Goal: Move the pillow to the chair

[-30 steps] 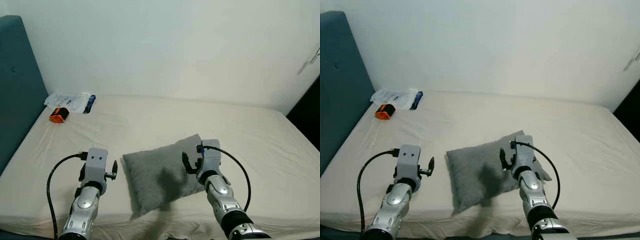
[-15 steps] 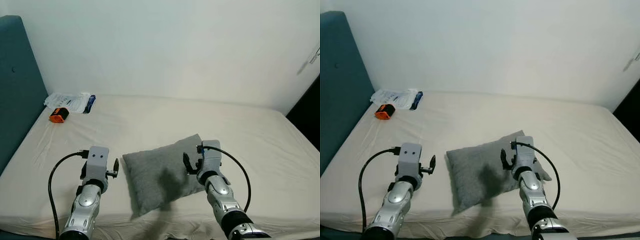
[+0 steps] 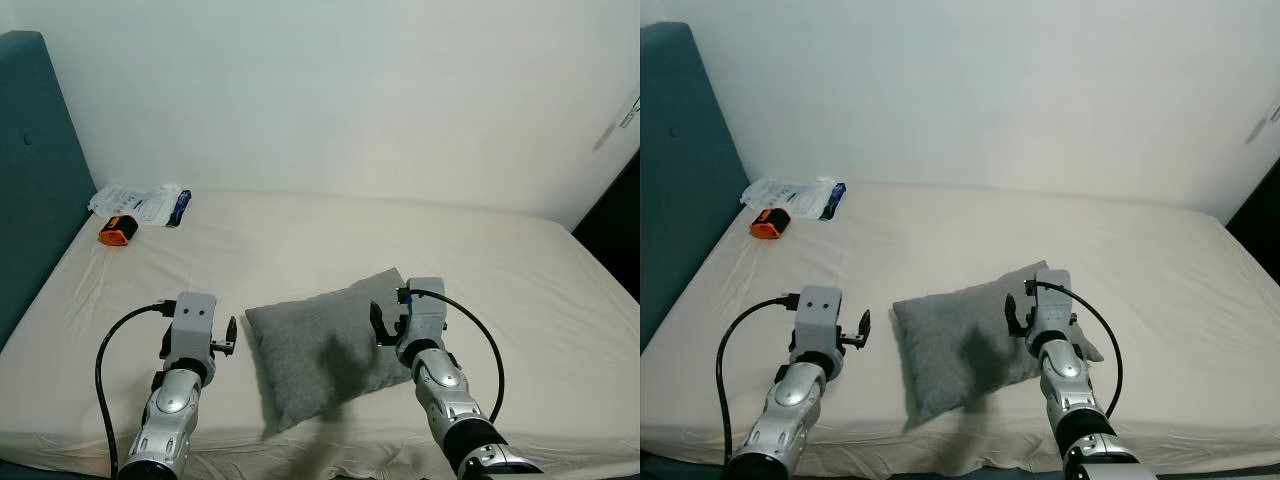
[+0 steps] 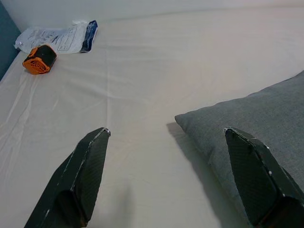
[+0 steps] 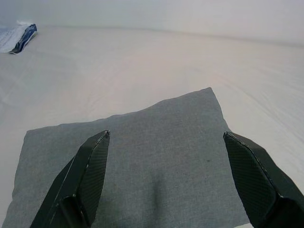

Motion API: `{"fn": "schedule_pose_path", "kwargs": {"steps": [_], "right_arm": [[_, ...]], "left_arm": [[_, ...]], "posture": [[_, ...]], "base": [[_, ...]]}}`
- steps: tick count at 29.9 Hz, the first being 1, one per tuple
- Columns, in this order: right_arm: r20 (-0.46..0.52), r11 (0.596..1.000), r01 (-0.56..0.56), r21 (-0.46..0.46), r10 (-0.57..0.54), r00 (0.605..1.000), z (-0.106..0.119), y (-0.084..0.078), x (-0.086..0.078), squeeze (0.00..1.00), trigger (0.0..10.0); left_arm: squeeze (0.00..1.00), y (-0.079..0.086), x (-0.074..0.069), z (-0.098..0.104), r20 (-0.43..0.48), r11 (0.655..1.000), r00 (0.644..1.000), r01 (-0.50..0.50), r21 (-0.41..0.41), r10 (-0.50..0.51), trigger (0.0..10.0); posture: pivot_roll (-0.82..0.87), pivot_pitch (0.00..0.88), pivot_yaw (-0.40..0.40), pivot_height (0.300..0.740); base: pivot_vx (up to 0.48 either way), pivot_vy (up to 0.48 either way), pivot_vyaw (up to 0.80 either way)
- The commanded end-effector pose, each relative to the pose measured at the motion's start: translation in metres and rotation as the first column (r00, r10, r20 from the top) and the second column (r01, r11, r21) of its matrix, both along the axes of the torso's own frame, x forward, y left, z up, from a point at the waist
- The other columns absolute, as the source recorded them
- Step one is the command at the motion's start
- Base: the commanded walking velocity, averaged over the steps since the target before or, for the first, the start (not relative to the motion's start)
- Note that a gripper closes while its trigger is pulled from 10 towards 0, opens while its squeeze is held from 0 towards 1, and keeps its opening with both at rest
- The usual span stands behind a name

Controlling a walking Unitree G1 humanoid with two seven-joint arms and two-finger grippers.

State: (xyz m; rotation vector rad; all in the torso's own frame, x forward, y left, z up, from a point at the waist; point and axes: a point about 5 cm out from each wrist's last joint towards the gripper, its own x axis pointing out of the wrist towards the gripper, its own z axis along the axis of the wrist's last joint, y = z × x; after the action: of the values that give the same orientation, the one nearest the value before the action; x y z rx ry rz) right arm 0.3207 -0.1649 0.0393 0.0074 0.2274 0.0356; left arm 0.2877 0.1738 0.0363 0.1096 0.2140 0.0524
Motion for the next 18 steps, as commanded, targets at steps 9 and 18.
{"fn": "schedule_pose_path", "kwargs": {"steps": [9, 18], "right_arm": [[0.013, 1.0, 0.007, 0.002, -0.007, 1.0, 0.002, -0.0036, 0.001, 0.0, 10.0], [0.015, 1.0, 0.01, -0.001, -0.01, 1.0, 0.0034, -0.0044, 0.0023, 0.0, 10.0]], "left_arm": [[0.0, -0.0046, -0.0014, -0.004, -0.012, 1.0, 1.0, 0.017, -0.011, -0.017, 10.0], [0.0, -0.0036, -0.0001, -0.0063, -0.038, 0.998, 0.999, -0.013, -0.068, 0.011, 10.0]], "posture": [[0.01, 0.0, -0.094, 0.74], [0.0, 0.0, -0.09, 0.74]], "base": [[0.0, 0.0, 0.0], [0.0, -0.213, 0.0]]}}
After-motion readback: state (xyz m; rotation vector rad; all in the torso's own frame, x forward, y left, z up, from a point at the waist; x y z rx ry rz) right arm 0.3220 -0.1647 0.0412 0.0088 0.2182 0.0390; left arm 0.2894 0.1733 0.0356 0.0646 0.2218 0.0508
